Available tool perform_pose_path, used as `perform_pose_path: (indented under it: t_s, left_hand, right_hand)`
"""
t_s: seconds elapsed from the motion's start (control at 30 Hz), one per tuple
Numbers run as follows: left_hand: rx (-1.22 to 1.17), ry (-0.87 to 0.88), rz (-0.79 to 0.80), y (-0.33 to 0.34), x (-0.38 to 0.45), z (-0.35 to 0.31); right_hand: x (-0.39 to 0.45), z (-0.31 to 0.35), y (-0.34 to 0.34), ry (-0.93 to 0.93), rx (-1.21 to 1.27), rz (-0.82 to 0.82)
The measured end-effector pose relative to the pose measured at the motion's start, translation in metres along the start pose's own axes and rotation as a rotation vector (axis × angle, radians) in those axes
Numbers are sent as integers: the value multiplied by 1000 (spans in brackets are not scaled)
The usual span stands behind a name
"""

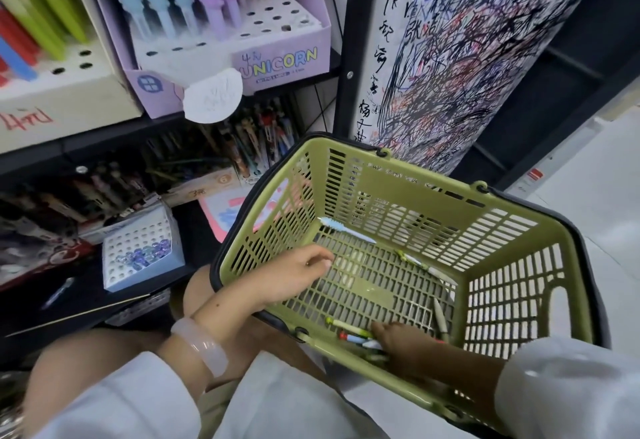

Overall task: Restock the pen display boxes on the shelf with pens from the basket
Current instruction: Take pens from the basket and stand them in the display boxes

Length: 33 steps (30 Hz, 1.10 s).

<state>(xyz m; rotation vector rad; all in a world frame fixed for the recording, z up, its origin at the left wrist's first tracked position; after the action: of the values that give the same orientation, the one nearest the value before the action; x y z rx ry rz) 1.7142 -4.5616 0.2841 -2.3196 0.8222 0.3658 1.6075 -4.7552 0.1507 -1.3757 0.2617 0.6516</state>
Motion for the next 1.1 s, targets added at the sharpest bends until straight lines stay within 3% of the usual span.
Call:
perform_pose_path:
  t_s: [0.23,0.37,0.47,0.6,0.67,0.8,0.9,1.0,1.1]
  left_hand:
    - [-7,15,0,-4,-7,-4]
    - [-19,31,-21,-5,-8,-5]
    - [-91,47,-146,-9,-7,-9]
    - [-248,28,-416,-23,-11,-14]
    - [-367,13,-394,-26,-13,-15]
    - [-663,36,-131,-22,-27,-26]
    - [-714,156,-99,-24,-35,-37]
    - [-669,240,-218,-32,-42,-42]
    - [-687,297,-288,-42,-51,-42]
  right_hand:
    - [-3,3,-1,28,75,93]
    - [-5,12,-14,23,118,54]
    - [3,22,-59,30,274,-89]
    - [12,41,-139,99,705,-347]
    - [10,58,-172,92,990,-445]
    - [5,96,-215,-31,1382,-537]
    - [1,114,-234,-85,1385,-647]
    - [-4,127,-244,-87,1364,-742]
    - [-5,136,-248,-83,1349,-727]
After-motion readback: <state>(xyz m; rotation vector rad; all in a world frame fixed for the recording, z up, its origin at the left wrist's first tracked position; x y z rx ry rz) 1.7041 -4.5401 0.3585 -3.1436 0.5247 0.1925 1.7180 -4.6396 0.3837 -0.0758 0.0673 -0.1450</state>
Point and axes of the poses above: each hand's wrist, its own x-axis towards the middle knuckle, its own y-axis out of the palm, z = x × y, the point moved 3 cm from there along x, towards the middle knuckle, and after that the axes turned 10 degrees about -z, right-handed, at the moved point
